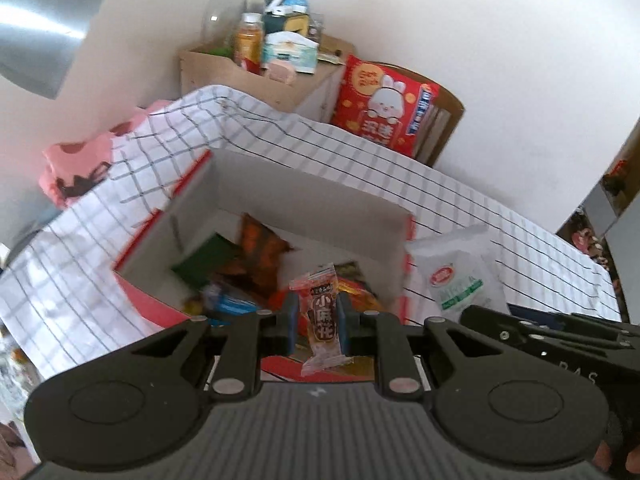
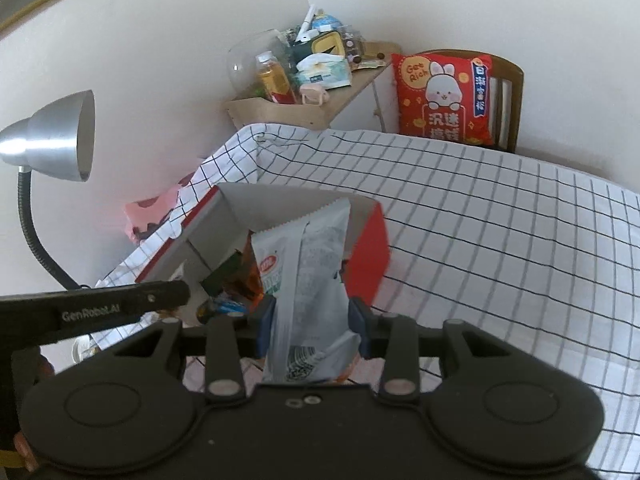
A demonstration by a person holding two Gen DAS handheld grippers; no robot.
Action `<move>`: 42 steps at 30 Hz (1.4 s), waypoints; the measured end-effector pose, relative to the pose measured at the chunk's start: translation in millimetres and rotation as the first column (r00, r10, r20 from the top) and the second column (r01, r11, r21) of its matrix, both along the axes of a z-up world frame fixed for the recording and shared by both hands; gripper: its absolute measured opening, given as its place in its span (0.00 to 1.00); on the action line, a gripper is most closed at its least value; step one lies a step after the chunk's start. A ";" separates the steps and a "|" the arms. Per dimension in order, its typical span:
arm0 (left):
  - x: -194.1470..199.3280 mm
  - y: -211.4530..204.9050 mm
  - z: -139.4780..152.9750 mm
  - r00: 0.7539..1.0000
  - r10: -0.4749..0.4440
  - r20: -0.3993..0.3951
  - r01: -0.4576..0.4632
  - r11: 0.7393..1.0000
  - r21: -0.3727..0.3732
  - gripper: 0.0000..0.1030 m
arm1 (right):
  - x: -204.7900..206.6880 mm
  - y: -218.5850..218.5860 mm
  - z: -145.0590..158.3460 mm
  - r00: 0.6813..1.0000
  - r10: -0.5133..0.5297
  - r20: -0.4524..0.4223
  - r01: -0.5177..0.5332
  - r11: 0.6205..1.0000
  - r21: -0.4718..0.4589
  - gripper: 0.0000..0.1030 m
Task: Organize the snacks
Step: 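Carry the twist snack and plastic bag into the red box and open both tools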
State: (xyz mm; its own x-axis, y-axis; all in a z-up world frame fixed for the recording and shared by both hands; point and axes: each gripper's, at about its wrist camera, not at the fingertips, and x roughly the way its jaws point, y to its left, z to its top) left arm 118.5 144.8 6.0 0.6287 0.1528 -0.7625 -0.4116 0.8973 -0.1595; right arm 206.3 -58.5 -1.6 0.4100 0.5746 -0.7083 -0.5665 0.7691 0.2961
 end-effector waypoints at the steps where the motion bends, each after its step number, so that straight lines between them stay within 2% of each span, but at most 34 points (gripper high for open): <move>1: 0.3 8.0 -0.5 1.000 0.008 -0.002 -0.007 1.000 0.007 0.18 | 0.1 6.6 -0.6 1.000 -0.004 0.002 0.004 1.000 -0.007 0.36; 8: 12.8 54.4 -12.2 0.999 0.024 -0.044 -0.023 0.999 0.035 0.18 | 6.0 54.5 -11.1 1.000 0.010 0.027 -0.008 0.999 -0.046 0.37; 13: 26.9 74.1 -25.9 0.996 0.035 -0.077 -0.032 0.999 0.039 0.18 | 27.3 85.9 -24.9 1.000 0.023 0.002 -0.023 0.997 -0.073 0.37; 23: 59.8 92.4 -71.0 0.981 0.050 -0.186 -0.040 0.998 0.057 0.18 | 62.3 130.3 -52.2 0.998 0.056 -0.010 -0.057 0.985 -0.163 0.37; 28: 69.4 88.7 -85.7 0.977 0.041 -0.207 -0.032 0.998 0.050 0.18 | 72.1 137.0 -67.5 0.998 0.060 -0.021 -0.063 0.977 -0.203 0.37; 32: 75.5 83.3 -96.0 0.972 0.029 -0.232 -0.019 0.999 0.046 0.18 | 77.4 135.2 -74.3 0.997 0.047 -0.057 -0.057 0.979 -0.195 0.38; 39: 76.0 78.0 -104.2 0.969 0.016 -0.245 -0.009 1.000 0.029 0.19 | 73.7 130.7 -75.4 0.996 0.064 -0.058 -0.074 0.977 -0.199 0.44; 41: 74.6 77.6 -105.1 0.969 0.016 -0.247 -0.011 1.000 0.021 0.20 | 73.5 126.1 -77.0 0.996 0.058 -0.073 -0.071 0.979 -0.191 0.50; 42: 73.8 77.6 -105.2 0.969 0.018 -0.246 -0.015 1.000 0.016 0.20 | 72.7 124.3 -77.4 0.996 0.054 -0.075 -0.068 0.979 -0.193 0.58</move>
